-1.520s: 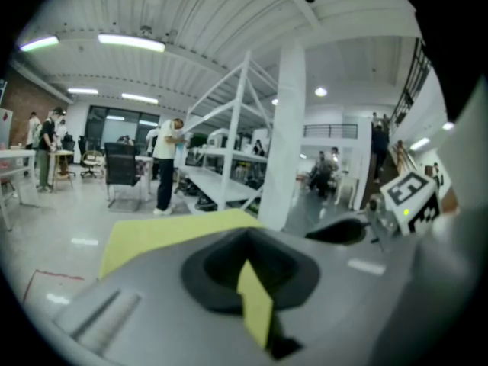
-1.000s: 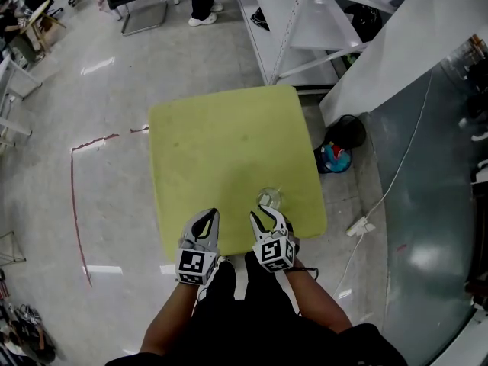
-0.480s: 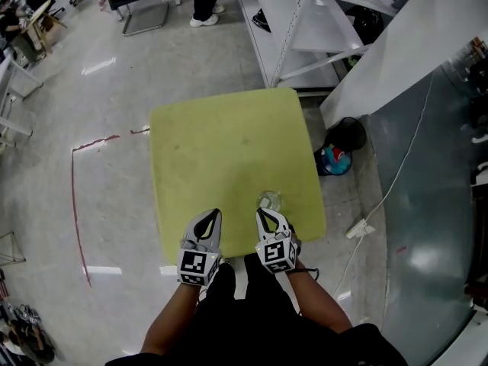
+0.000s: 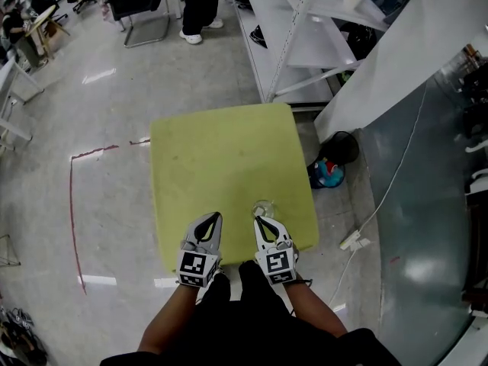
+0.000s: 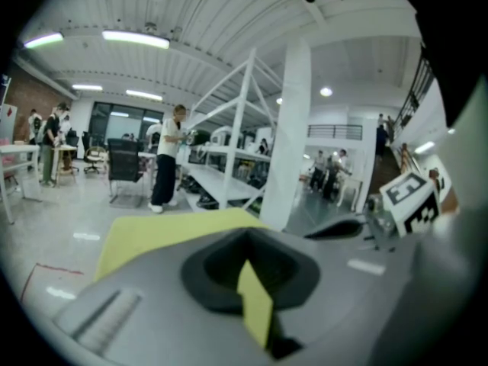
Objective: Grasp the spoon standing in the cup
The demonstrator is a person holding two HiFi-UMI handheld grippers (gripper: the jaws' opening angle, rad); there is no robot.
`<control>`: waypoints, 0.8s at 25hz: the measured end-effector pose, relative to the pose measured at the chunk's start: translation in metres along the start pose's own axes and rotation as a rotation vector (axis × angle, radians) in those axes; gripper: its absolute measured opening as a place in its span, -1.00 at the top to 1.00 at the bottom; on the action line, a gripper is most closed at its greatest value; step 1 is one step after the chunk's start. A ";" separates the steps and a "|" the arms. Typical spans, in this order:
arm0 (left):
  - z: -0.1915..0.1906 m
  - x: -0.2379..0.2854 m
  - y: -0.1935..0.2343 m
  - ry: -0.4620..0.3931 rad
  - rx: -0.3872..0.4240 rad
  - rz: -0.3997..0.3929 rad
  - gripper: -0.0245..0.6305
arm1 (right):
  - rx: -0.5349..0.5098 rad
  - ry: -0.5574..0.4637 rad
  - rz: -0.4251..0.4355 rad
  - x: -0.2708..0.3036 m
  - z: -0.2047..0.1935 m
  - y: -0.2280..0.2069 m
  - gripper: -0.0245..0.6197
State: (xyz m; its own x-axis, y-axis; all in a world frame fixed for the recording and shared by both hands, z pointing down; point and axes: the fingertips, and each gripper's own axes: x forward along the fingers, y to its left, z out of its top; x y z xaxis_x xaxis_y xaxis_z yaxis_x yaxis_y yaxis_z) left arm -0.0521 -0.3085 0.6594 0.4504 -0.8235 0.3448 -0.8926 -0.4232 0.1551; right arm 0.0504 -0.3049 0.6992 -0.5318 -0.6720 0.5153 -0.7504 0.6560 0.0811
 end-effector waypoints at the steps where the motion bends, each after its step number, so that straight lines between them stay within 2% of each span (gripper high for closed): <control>1: 0.004 -0.001 0.000 -0.006 -0.002 0.000 0.90 | 0.010 -0.017 -0.004 -0.004 0.008 -0.001 0.89; 8: 0.041 0.004 0.006 -0.071 0.031 -0.008 0.90 | 0.070 -0.133 -0.055 -0.026 0.062 -0.019 0.89; 11: 0.053 0.005 0.004 -0.090 0.025 -0.010 0.90 | 0.069 -0.188 -0.075 -0.039 0.084 -0.028 0.89; 20: 0.119 0.003 0.006 -0.204 0.091 -0.016 0.90 | 0.026 -0.383 -0.116 -0.066 0.170 -0.054 0.89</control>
State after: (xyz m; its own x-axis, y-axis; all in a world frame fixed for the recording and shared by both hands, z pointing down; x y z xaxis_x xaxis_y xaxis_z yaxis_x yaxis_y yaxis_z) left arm -0.0541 -0.3582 0.5508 0.4675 -0.8717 0.1469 -0.8840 -0.4620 0.0717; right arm 0.0595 -0.3543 0.5161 -0.5467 -0.8241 0.1482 -0.8214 0.5622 0.0959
